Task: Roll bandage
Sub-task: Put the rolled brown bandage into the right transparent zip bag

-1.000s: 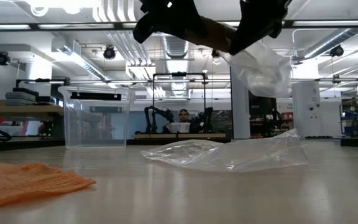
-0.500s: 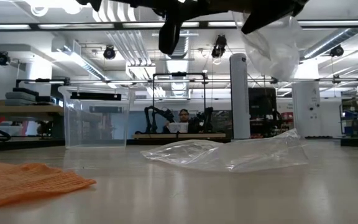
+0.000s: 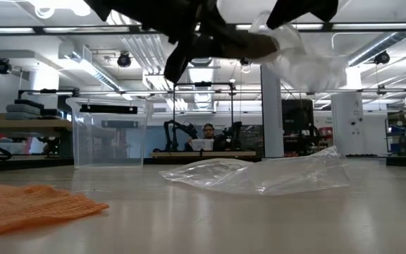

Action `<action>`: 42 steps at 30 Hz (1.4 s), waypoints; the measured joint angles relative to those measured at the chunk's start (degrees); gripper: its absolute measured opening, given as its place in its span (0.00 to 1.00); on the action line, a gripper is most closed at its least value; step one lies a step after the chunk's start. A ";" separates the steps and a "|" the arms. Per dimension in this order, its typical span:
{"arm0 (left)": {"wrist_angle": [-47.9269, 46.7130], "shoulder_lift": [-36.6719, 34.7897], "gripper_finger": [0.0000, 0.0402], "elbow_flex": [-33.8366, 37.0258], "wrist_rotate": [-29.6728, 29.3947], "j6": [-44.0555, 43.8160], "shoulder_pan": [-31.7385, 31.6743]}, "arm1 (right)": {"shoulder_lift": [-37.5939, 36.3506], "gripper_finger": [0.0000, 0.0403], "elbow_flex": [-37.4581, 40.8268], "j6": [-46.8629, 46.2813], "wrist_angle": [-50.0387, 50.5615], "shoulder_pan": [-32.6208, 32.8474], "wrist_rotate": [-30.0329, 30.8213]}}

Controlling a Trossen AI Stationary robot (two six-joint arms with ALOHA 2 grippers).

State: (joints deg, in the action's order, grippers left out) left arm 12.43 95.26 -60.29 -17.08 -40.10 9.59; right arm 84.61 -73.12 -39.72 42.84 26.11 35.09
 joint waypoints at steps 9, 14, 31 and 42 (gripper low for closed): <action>-9.55 0.00 0.13 -3.28 3.28 2.05 -0.40 | -0.15 0.00 -2.72 -0.45 8.37 -2.94 5.62; -15.44 0.00 0.13 -7.12 3.52 4.72 0.71 | 0.73 0.00 -2.65 2.51 7.39 -4.79 3.80; -19.07 0.61 0.13 -10.78 -10.43 3.68 2.74 | 2.96 0.00 -1.62 8.06 -0.98 -6.47 -2.60; -17.10 0.59 0.16 -9.27 -7.98 2.09 2.48 | 6.27 0.00 -1.65 8.28 -2.63 -6.38 -4.19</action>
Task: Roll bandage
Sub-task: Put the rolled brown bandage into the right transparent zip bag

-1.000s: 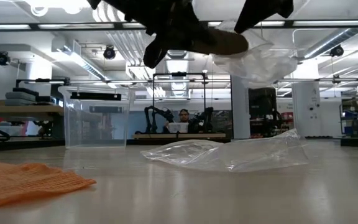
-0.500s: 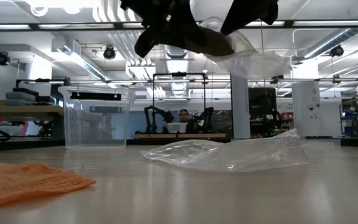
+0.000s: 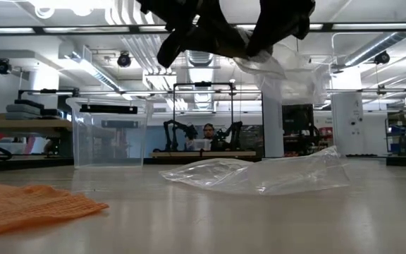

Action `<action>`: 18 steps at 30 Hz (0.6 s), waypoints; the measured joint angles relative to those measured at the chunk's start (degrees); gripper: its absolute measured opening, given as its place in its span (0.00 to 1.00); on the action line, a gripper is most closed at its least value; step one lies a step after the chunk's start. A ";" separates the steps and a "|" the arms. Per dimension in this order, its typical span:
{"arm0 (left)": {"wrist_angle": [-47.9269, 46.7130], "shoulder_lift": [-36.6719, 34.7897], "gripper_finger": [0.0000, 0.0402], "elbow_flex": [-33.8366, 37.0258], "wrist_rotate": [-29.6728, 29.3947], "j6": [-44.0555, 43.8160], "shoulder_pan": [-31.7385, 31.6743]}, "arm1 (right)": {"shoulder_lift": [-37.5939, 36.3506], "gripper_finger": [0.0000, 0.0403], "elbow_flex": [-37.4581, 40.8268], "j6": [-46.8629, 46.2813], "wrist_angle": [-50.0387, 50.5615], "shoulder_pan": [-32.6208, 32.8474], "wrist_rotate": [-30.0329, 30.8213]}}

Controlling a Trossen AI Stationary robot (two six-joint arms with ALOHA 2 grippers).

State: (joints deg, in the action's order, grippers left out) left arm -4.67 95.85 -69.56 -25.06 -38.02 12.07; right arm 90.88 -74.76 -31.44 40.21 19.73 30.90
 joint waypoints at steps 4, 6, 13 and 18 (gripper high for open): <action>-0.01 0.02 0.21 0.00 0.00 0.00 -0.06 | 0.01 0.00 0.00 0.37 -2.37 0.00 -1.25; -0.33 0.02 0.23 0.00 0.02 -0.02 -0.06 | 0.01 0.00 0.00 0.59 -2.00 0.00 -1.38; -6.45 -0.45 0.36 0.00 0.13 -2.40 -0.24 | -0.36 0.00 0.00 0.50 -3.24 -0.02 -3.27; -8.50 -2.51 0.45 0.00 0.36 -3.04 -0.15 | -0.43 0.00 0.00 1.13 -6.16 -0.62 -8.46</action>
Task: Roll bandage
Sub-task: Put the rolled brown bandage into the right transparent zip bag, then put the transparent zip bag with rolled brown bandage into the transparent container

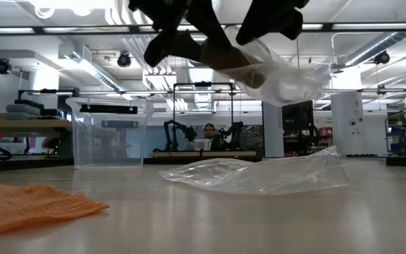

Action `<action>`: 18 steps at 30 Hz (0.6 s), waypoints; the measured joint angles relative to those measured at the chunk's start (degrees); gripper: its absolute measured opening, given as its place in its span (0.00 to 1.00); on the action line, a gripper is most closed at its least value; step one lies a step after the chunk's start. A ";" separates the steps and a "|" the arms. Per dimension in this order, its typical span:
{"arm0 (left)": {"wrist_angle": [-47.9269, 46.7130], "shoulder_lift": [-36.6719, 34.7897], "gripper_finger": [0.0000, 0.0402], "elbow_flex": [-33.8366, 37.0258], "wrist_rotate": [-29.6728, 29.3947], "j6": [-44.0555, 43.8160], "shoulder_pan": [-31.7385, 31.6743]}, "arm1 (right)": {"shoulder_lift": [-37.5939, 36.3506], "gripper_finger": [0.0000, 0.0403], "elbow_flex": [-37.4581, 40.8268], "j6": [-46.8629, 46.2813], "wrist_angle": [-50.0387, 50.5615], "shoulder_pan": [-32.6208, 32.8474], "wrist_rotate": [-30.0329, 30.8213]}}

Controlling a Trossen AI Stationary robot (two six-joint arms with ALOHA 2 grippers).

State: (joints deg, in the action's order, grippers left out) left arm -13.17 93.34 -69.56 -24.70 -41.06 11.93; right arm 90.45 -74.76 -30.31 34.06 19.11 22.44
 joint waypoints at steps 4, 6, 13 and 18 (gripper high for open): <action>-3.34 -2.75 0.53 0.00 1.69 0.24 0.22 | 0.00 0.00 0.00 1.38 -2.73 -1.26 -2.65; -5.27 -4.35 0.56 0.00 1.77 0.23 0.28 | 0.00 0.00 0.02 2.84 -4.88 -2.10 -4.34; -12.78 -12.56 0.61 0.00 3.66 0.02 0.46 | 0.00 0.00 2.91 5.94 -18.41 -5.99 -13.21; -18.74 -19.06 0.59 0.00 5.66 -0.53 1.18 | 0.00 0.00 7.26 6.55 -31.75 -7.96 -19.67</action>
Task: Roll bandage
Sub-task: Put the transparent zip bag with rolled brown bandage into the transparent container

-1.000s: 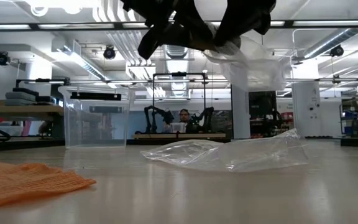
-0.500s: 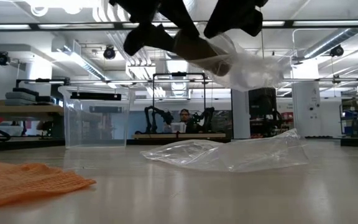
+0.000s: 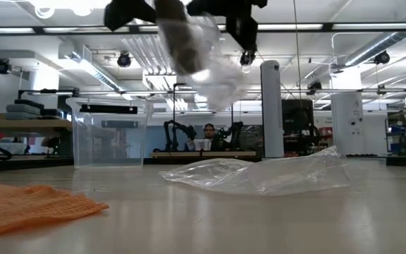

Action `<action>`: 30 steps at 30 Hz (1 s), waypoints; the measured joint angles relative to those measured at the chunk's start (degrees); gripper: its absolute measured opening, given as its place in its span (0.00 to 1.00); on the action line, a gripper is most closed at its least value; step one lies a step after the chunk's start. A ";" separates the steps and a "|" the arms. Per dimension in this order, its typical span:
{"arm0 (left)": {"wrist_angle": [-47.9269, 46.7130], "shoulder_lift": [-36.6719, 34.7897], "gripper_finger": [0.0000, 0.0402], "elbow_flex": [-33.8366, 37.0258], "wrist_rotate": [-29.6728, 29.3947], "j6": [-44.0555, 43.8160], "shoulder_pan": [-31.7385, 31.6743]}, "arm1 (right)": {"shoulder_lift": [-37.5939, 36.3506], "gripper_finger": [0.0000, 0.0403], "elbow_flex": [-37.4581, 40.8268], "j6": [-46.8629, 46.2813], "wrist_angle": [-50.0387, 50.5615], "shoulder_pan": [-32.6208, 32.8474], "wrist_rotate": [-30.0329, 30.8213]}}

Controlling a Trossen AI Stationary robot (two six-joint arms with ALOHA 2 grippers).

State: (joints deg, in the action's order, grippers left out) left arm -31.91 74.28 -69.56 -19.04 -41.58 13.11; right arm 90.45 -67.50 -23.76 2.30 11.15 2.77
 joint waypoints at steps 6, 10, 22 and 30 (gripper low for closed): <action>-6.35 -7.40 0.55 -0.02 0.12 0.11 1.84 | -0.21 0.00 5.45 0.79 -12.54 -2.04 -5.03; -10.12 -9.83 0.55 -0.02 -2.69 1.70 2.55 | -1.30 0.00 7.19 -2.20 -14.98 -4.08 -9.97; -4.37 -4.58 0.58 4.55 -10.36 20.37 2.62 | -6.84 0.00 5.95 -4.87 -3.86 -7.44 -21.74; 28.37 -2.02 0.60 17.02 -6.34 34.96 2.73 | -13.16 0.00 1.89 -0.94 13.22 -7.40 -24.24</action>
State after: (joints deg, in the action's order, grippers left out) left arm -3.54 72.26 -52.54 -25.38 -6.62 15.84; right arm 77.30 -65.62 -24.70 15.52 3.75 -21.47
